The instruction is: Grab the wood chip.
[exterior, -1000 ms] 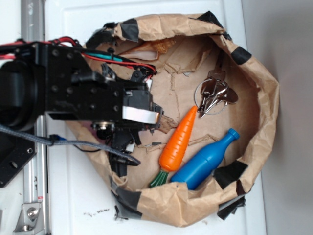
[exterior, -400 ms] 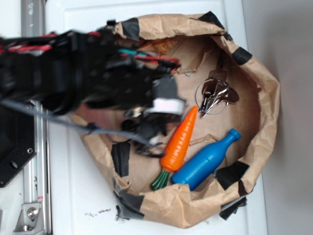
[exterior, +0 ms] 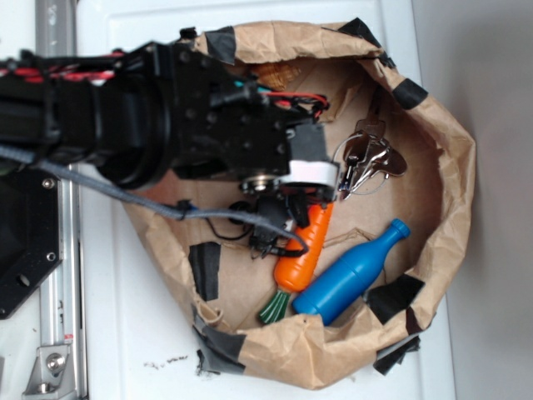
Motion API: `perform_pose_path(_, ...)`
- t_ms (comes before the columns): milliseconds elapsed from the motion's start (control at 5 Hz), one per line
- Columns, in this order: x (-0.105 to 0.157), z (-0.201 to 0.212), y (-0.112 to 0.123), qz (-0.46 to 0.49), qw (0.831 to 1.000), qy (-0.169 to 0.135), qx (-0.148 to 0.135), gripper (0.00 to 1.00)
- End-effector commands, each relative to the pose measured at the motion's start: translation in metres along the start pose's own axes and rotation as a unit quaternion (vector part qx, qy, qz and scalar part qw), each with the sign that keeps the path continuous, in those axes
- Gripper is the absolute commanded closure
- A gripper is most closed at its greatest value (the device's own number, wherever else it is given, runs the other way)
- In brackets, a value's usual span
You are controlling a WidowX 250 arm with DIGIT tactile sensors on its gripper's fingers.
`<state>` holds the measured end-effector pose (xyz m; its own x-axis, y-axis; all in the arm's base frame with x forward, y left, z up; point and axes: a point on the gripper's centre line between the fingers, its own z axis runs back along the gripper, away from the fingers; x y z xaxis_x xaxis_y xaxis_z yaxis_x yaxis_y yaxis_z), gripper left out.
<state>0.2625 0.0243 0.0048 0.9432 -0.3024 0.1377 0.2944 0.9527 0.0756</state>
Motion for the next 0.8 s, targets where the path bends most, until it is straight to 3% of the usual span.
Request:
perform_pose_path(0,-0.008,-0.004,0.012,0.018,1.000,0.012,0.001,1.00)
perform_pose_path(200,-0.009,0.001,0.013,0.028,0.999,0.016,0.012,1.00)
perform_pose_path(400,-0.015,0.049,0.038,0.119,0.993,0.008,-0.013,1.00)
perform_pose_path(600,-0.025,0.098,0.050,0.184,0.982,-0.020,-0.026,1.00)
